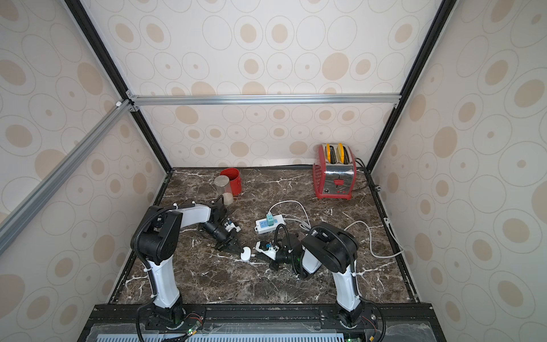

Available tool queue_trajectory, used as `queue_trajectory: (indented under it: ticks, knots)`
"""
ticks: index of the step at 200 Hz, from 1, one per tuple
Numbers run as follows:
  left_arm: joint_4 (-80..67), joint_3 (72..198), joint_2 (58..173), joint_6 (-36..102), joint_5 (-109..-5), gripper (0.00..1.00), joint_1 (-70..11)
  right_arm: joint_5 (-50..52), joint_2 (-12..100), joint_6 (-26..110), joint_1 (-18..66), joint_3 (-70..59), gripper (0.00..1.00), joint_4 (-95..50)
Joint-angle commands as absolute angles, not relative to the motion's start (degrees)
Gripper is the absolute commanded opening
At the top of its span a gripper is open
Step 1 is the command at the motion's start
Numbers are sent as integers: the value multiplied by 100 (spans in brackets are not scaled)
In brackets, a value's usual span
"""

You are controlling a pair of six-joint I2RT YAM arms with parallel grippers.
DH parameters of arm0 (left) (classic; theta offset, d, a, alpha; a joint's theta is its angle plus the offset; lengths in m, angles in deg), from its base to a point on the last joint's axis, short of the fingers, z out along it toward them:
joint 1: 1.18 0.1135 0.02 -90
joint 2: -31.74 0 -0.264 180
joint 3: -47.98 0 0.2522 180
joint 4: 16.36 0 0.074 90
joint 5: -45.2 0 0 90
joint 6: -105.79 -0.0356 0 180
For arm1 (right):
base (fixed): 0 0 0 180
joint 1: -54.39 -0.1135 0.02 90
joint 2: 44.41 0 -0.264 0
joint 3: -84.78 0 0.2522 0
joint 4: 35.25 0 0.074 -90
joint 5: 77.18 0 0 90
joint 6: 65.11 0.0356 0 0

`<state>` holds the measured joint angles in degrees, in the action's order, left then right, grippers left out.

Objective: Charge the bluetooth headset
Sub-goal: Insert the charging cable into the bluetooth headset.

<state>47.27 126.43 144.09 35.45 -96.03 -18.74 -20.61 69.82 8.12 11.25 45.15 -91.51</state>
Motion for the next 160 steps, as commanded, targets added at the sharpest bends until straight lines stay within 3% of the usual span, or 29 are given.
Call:
queue_trajectory:
  ticks: [1,30,45,66,113,160]
  knots:
    - [4173,12561,14656,3516,-8439,17,-2152,-1921,6975,800,922,4563,1,-9254]
    - [4197,12581,14547,3529,-8379,17,-2147,-1907,6767,760,940,4608,4,-8927]
    - [4199,12606,14564,3534,-8381,17,-2147,-1910,6705,754,947,4590,17,-8786]
    - [4205,12654,14591,3522,-8339,18,-2140,-1809,6616,740,954,4632,23,-8682]
    - [4275,12704,14669,3384,-8322,18,-2114,-1699,6204,474,1034,4704,24,-8023]
    - [4399,12758,14679,3243,-8294,18,-2055,-1593,5518,-605,1028,4178,27,-5460]
